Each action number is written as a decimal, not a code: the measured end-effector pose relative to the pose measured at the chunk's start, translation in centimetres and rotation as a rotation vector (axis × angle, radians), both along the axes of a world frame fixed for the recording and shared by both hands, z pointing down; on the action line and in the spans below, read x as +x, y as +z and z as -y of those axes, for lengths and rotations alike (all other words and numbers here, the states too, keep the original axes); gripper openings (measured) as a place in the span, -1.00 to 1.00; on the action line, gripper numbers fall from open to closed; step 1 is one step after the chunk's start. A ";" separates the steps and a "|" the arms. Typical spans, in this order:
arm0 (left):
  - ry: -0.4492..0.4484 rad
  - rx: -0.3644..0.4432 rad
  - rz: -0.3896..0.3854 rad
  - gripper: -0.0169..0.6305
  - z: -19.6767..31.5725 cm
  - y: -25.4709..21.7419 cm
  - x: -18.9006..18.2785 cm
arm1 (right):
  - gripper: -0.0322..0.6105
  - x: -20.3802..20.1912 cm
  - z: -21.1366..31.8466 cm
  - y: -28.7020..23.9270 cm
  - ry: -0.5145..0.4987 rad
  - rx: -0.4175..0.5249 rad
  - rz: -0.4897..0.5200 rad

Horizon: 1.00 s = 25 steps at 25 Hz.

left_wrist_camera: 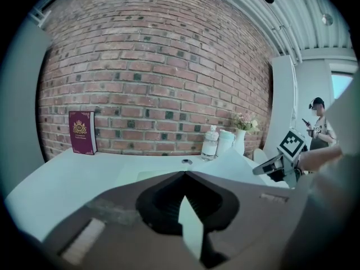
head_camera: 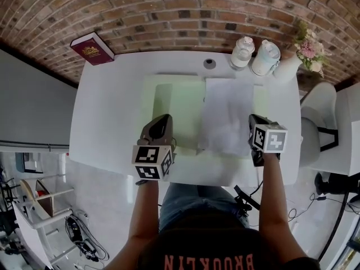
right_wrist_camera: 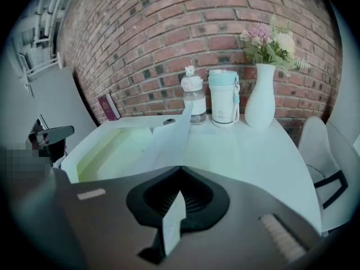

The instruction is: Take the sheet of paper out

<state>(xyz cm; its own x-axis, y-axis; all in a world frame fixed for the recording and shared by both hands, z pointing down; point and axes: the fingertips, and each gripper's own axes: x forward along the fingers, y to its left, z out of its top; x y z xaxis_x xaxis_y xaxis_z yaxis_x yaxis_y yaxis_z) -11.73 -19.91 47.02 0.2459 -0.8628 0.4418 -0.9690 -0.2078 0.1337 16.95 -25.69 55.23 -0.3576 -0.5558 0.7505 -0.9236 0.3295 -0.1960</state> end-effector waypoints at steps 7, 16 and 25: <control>0.031 0.057 0.008 -0.96 -0.3 -2.2 -0.6 | -0.89 -1.6 -0.9 -4.6 -0.008 0.118 0.017; 0.054 0.144 0.000 -0.96 0.0 -6.1 -2.6 | -0.89 -3.7 -2.2 -10.9 0.013 0.263 0.027; 0.049 0.261 -0.004 -0.96 1.0 -11.1 -4.8 | -0.89 -6.3 -2.0 -17.6 0.036 0.458 0.023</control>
